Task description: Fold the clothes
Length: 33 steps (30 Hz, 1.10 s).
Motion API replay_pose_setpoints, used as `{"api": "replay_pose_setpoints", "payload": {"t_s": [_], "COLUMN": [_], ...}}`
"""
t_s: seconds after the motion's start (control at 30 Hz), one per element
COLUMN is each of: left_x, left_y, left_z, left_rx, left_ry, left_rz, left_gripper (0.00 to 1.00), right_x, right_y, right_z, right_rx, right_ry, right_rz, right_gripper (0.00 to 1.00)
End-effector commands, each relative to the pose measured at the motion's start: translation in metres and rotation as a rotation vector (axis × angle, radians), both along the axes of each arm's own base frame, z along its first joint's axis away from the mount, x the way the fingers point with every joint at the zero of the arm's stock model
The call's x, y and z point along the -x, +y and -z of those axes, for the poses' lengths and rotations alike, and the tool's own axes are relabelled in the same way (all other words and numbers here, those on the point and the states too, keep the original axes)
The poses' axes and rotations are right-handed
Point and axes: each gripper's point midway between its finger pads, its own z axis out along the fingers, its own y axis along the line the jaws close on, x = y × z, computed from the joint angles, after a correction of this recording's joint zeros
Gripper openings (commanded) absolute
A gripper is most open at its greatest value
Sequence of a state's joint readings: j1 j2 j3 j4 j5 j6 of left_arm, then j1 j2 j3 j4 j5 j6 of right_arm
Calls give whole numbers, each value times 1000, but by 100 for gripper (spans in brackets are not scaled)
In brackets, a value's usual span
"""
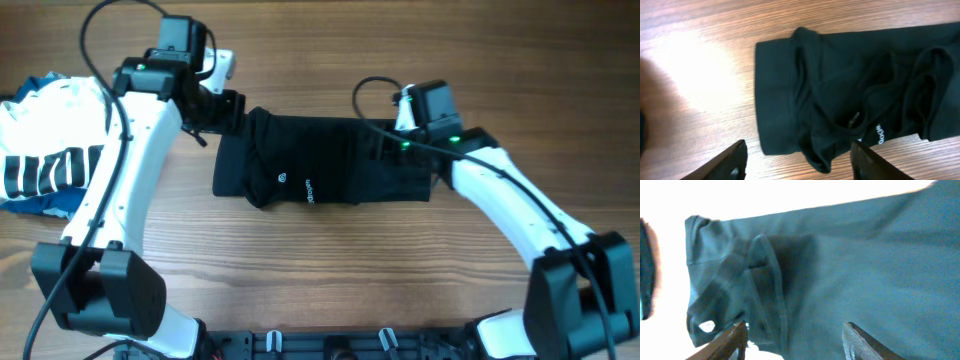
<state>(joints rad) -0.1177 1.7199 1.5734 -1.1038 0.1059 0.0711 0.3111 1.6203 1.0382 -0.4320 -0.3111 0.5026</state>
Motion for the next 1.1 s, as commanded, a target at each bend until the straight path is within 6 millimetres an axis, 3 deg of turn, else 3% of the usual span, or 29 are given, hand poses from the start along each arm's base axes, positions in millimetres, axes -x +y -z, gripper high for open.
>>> {"api": "replay_pose_setpoints", "payload": {"t_s": [0.0,0.1,0.2,0.43,0.63,0.87,0.97,1.03,1.07], "left_x": [11,25,33,44,40,40,44,41,38], "left_y": [25,10,8,-6,-41,-56,-72,-77,-76], "left_z": [15,46,84,154,161,157,155,157,159], "left_rx": [57,220,245,325,502,531,533,507,480], "left_ry": [58,127,139,197,218,203,181,162,148], "left_rz": [-128,-120,-120,-103,-27,26,134,154,159], "left_gripper": [77,91,98,100,100,99,86,63,46], "right_x": [-9,-4,-3,-3,-3,-3,-4,-3,-3], "right_y": [-50,-68,-71,-71,-70,-70,-70,-70,-70], "right_z": [-23,-16,-16,-16,-16,-16,-16,-16,-16], "right_rx": [38,62,71,71,67,68,67,68,68], "right_ry": [-41,-1,-2,-1,0,-3,-3,-2,-2], "right_rz": [82,100,93,92,91,91,91,91,91], "right_gripper": [57,59,60,61,62,61,61,61,61]}}
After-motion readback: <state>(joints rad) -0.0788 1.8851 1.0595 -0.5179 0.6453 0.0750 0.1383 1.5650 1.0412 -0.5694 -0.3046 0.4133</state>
